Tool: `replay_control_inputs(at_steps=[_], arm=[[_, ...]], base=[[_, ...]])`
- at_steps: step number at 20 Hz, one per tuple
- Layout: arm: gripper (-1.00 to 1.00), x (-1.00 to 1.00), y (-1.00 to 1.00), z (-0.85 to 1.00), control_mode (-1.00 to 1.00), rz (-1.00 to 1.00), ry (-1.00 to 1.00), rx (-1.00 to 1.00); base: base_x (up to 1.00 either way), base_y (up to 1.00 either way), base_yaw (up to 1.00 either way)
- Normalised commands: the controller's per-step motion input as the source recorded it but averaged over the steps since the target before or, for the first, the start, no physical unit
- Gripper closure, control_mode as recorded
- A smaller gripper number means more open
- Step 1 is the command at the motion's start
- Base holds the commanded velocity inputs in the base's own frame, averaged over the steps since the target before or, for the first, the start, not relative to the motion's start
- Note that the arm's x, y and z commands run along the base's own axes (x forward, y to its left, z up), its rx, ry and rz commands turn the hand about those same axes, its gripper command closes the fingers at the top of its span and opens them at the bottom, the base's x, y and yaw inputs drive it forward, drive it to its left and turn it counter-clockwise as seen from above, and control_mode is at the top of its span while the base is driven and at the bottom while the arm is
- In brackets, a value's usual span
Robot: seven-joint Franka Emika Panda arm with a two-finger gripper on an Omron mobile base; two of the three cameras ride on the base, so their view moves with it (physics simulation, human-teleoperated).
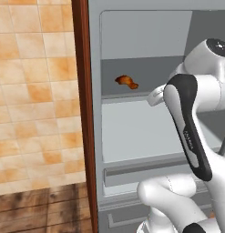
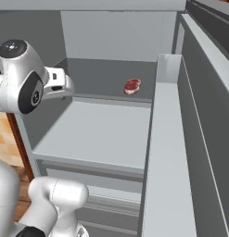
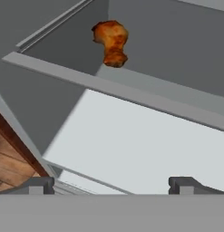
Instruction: Gather the corn and squash from the fridge and place them on a tray on the dining counter. Then gather the chicken drumstick and steak from the fridge and place them on the other tray.
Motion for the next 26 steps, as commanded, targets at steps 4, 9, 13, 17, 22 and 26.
replay_control_inputs(at_steps=[4,9,13,17,22,26], arm=[[-1.00,0.14,0.00,0.00,-1.00,0.04,0.01,0.00],[-1.00,0.02,0.00,-0.01,-1.00,0.01,0.02,0.00],[-1.00,0.00,0.00,0.00,-1.00,0.00,0.00,0.00],[-1.00,0.00,0.00,0.00,-1.00,0.00,0.00,0.00],[-1.00,0.00,0.00,0.00,-1.00,0.00,0.01,0.00],[-1.00,0.00,0.00,0.00,-1.00,0.00,0.00,0.00]], base=[[0.00,0.00,0.00],[0.00,0.00,0.00],[0.00,0.00,0.00],[0.00,0.00,0.00],[0.00,0.00,0.00],[0.00,0.00,0.00]])
